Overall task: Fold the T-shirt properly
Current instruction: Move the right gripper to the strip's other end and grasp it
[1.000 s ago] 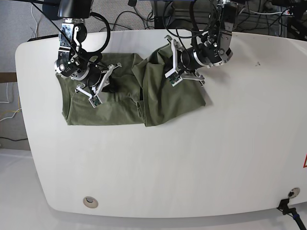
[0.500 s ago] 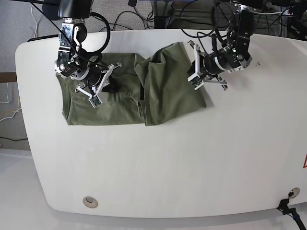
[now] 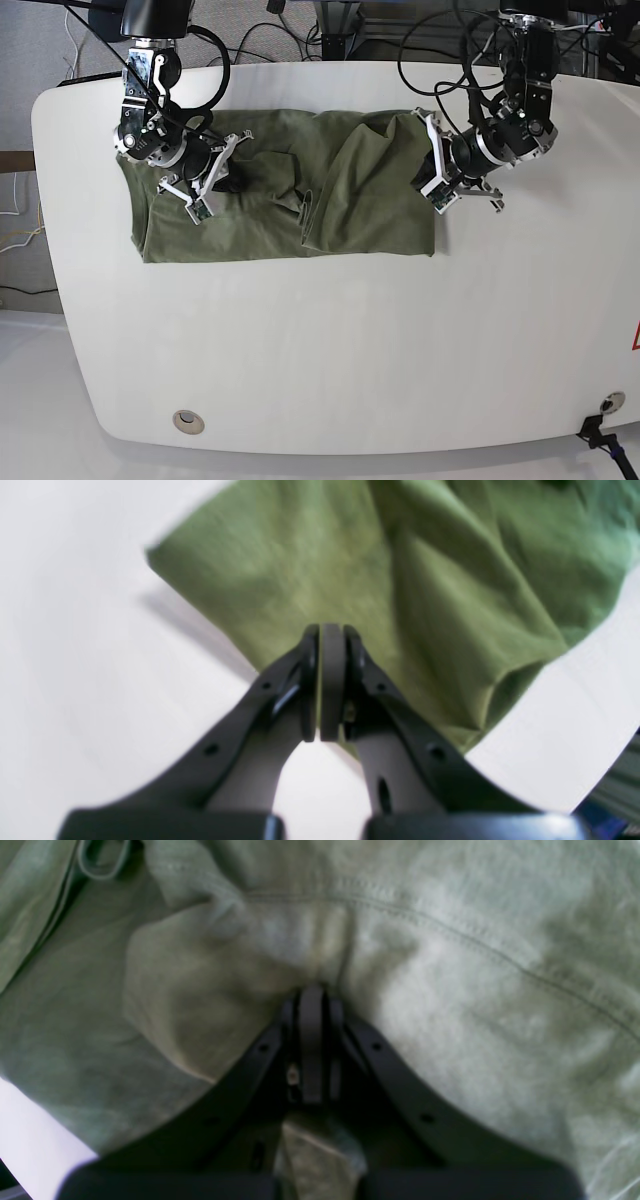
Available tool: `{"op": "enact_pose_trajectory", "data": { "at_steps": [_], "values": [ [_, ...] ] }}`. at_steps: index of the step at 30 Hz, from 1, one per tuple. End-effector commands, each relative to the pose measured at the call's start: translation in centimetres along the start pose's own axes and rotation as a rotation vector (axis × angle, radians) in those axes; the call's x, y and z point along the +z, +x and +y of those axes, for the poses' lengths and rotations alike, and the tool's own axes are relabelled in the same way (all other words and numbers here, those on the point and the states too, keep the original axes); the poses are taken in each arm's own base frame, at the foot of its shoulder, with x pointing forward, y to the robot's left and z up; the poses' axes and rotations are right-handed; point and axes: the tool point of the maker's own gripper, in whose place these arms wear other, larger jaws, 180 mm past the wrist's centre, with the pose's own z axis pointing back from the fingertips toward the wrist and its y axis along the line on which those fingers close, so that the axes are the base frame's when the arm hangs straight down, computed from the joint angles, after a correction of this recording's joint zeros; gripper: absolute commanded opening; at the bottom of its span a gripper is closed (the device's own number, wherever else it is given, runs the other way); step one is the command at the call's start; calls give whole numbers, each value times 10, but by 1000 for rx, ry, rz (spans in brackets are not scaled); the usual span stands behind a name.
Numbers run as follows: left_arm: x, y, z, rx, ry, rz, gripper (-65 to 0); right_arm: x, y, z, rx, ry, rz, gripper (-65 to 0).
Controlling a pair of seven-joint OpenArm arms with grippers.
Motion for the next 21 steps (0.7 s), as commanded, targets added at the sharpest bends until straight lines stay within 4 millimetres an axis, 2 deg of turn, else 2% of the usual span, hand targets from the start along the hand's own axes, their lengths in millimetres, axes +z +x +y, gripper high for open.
{"op": "enact_pose_trajectory", "data": {
  "at_steps": [1, 3, 6, 10, 14, 21],
  "values": [
    [1, 18, 0, -1, -1, -66, -650, 2, -15, -5, 19, -21, 74, -650],
    [-1, 12, -12, 12, -29, -54, -650, 2, -15, -5, 19, -21, 74, -650],
    [-9, 12, -49, -17, -126, -46, -650, 2, -15, -5, 19, -21, 74, -650],
    [-16, 9, -80, -28, -207, -34, -650, 2, -13, -4, 22, -19, 72, -650],
    [-18, 10, -91, -11, -229, -40, -650, 2, -13, -4, 22, -19, 72, -650],
    [-21, 15, -132, -61, -336, -47, -650, 2, -14, -4, 21, -19, 74, -650]
  ]
}}
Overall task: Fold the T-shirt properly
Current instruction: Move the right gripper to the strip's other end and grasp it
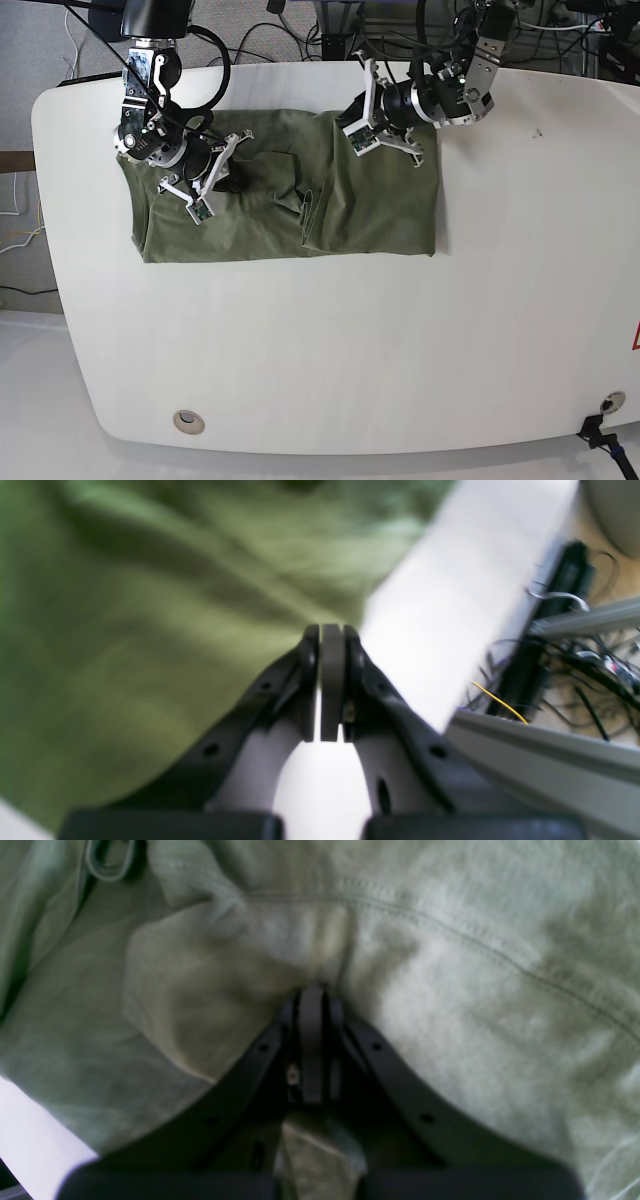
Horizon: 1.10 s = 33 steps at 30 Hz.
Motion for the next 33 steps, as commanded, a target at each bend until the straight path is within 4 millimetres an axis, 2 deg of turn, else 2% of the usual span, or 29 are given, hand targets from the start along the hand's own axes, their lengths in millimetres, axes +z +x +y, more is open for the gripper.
{"op": "enact_pose_trajectory", "data": {
  "at_steps": [1, 4, 7, 11, 15, 18, 19, 21, 23, 28, 30, 33],
  "values": [
    [1, 13, -4, -17, -12, -43, -650, 2, -14, -4, 19, -20, 73, -650],
    [9, 27, 0, -40, 8, -85, -650, 2, -14, -4, 19, -20, 73, -650],
    [28, 43, 18, -55, 85, -136, -650, 3, -11, -5, 23, -23, 67, -650],
    [56, 52, 69, -27, 240, -212, -650, 7, 2, -5, 50, -33, 36, -650],
    [65, 31, 112, 51, 329, -188, -650, 8, 4, -5, 53, -35, 31, -650],
    [62, 13, 126, 101, 343, -156, -650, 11, 13, -5, 71, -42, 11, -650],
    [62, 8, 129, 116, 347, -148, -650, 14, 19, -5, 84, -48, -5, -641],
    [59, -1, 134, 145, 348, -133, -589, 19, 30, -4, 108, -58, -32, -576],
    [53, -6, 136, 171, 341, -125, -575, 23, 46, 2, 127, -65, -62, -542],
    [44, -28, 148, 242, 337, -86, -577, 56, 99, 1, 240, -152, -137, -551],
    [40, -33, 151, 260, 331, -76, -577, 74, 111, -17, 226, -229, -147, -548],
    [36, -40, 153, 279, 325, -63, -577, 102, 113, -63, 125, -363, -166, -544]
  ]
}}
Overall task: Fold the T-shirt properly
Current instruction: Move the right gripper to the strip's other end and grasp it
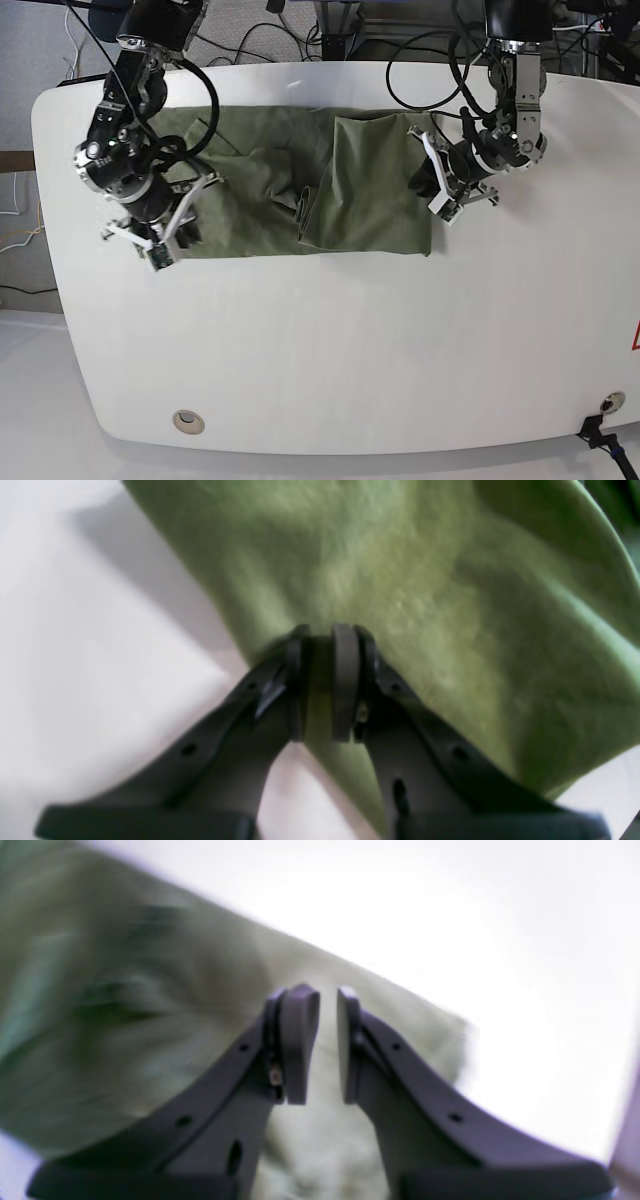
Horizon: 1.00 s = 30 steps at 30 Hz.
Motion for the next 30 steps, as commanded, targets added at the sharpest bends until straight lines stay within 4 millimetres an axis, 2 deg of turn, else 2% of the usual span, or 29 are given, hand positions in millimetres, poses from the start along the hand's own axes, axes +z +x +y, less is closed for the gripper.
{"op": "enact_pose_trajectory", "data": {
  "at_steps": [1, 2, 3, 6, 7, 9, 12, 15, 18, 25, 30],
  "values": [
    [2, 6, 5, -3, 7, -21, -577, 15, 5, -38, -45, -102, -40, -519],
    [2, 5, 6, -2, 7, -18, -577, 17, 0, -48, -71, -124, -33, -478],
    [3, 4, 7, -2, 9, -17, -577, 22, -9, -67, -95, -163, -17, -407],
    [3, 3, 7, -1, 10, -14, -577, 27, -47, -107, -215, -223, 46, -180],
    [4, 2, 8, -1, 12, -11, -577, 29, -58, -116, -257, -237, 59, -137],
    [8, -1, 14, -11, 21, -3, -577, 28, -88, -126, -368, -242, 93, -116],
    [8, -2, 14, -12, 22, 0, -577, 28, -116, -136, -518, -195, 70, -116],
    [8, -3, 15, -14, 24, 4, -577, 24, -145, -126, -653, -100, 61, -117],
    [9, -3, 15, -15, 24, 5, -577, 25, -152, -114, -719, -42, 23, -117],
    [8, -4, 14, -15, 23, 6, -577, -8, -137, -52, -741, 128, 12, -117],
    [9, -3, 14, -17, 23, 4, -577, -15, -133, -40, -754, 153, 5, -128]
  ]
}}
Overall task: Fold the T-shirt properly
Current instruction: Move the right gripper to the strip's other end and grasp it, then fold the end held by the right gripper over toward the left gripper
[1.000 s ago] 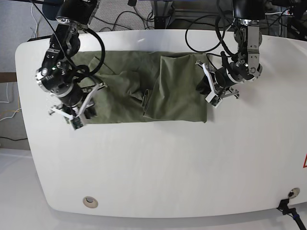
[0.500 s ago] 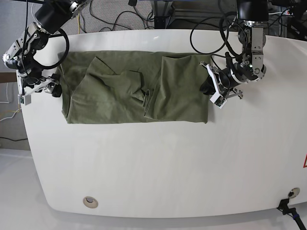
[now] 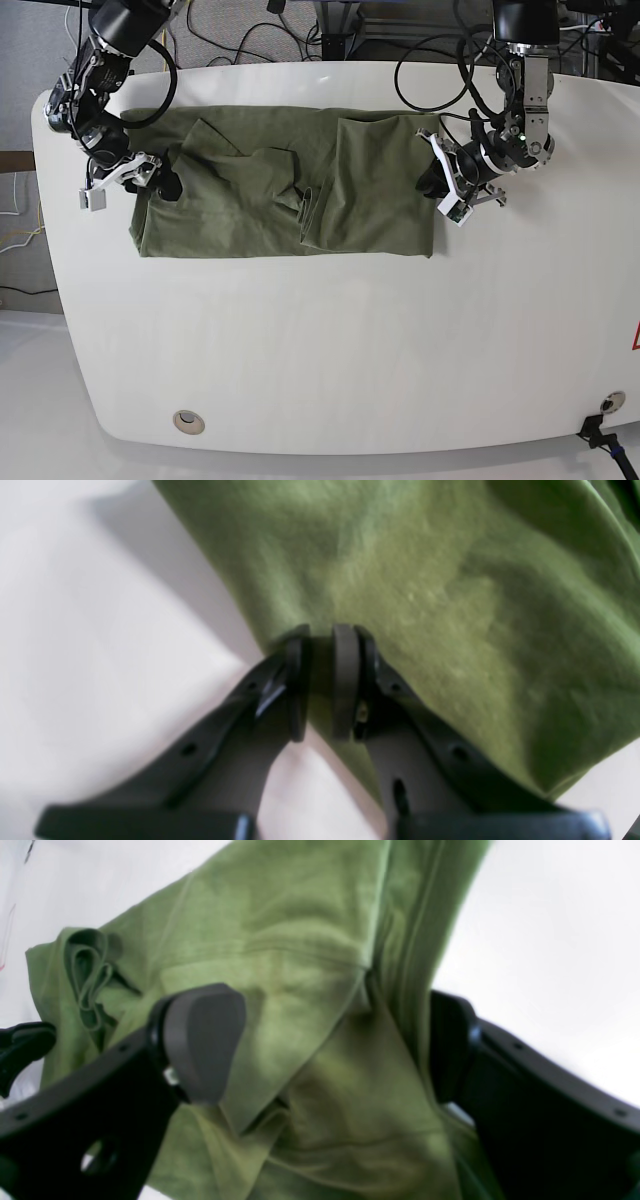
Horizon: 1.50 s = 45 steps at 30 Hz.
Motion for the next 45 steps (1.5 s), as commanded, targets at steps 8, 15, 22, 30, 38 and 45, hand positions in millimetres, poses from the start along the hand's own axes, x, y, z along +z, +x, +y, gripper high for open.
{"op": "enact_pose_trajectory", "data": {
  "at_steps": [8, 15, 22, 30, 38, 45],
  "values": [
    [3, 1, 2, -16, 9, 4, -577, -15, -1, 19, 66, 36, 64, -503],
    [3, -1, 1, -12, 7, 6, -577, -1, 21, 39, 198, 31, 23, -650],
    [1, -2, -1, -11, 1, 10, -577, -6, 24, 128, 407, 174, 1, -650],
    [1, -1, -2, -12, 0, 8, -577, -34, -22, 240, 430, 438, 67, -650],
    [0, -2, -2, -10, -2, 8, -577, -40, -35, 313, 436, 605, 81, -650],
    [1, 0, -2, -11, -2, 5, -577, -53, -44, 330, 410, 656, 109, -650]
  ]
}}
